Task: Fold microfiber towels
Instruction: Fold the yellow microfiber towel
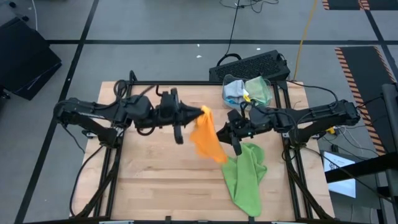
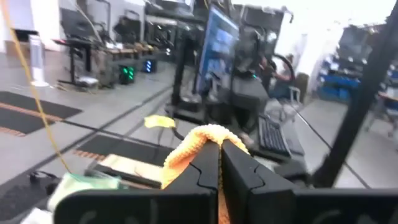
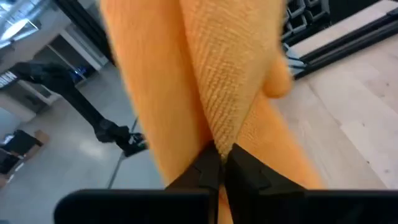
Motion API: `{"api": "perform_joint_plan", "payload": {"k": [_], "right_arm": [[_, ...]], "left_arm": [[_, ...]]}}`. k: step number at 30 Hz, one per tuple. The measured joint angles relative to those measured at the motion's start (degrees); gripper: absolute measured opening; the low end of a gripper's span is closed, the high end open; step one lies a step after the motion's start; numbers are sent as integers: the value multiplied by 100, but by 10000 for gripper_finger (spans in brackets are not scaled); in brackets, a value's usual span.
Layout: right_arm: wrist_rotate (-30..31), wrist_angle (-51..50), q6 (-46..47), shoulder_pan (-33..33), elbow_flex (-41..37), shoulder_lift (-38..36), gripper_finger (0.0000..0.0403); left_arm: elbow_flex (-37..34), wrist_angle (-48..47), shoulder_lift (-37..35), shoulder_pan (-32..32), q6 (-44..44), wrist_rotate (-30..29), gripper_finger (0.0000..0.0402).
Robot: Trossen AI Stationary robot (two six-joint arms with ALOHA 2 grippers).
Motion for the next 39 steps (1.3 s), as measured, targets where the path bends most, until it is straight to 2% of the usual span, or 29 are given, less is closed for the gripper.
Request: {"api": "perform_joint_plan", "payload": {"k": [3, 5, 10, 12, 15, 19, 22, 25, 29, 34, 39], "right_arm": [[249, 7, 203, 2, 0, -21, 13], [437, -25, 270, 0, 0, -80, 11], [780, -361, 317, -2, 0, -344, 4], [850, -626, 327, -2, 0, -478, 3], [749, -1155, 346, 31, 3, -729, 2], [363, -2206, 357, 52, 7, -960, 3], [299, -2941, 469, 39, 4, -993, 3], [251, -3219, 477, 55, 4, -988, 3], [267, -3113, 480, 40, 4, -864, 3], [247, -3006, 592, 48, 4, -806, 4], [346, -2585, 840, -11, 4, -778, 4]], "left_arm": [[-1, 1, -2, 155, -53, 174, 13], [0, -367, -2, 271, -291, 418, 10], [-2, -2291, -2, 474, -1127, 1538, 8], [-2, -3125, -2, 452, -1336, 1760, 12], [-48, -4231, -2, 356, -1379, 1715, 6], [-327, -5147, -2, 363, -1329, 1096, 9], [-809, -5013, -7, 440, -1329, 991, 18], [-1423, -4524, 9, 473, -1460, 1182, 13], [-2241, -3754, -10, 470, -2116, 1248, 3], [-3063, -3031, 2, 474, -3037, 1454, 23], [-3209, -1882, 4, 469, -2834, 1914, 60]]}}
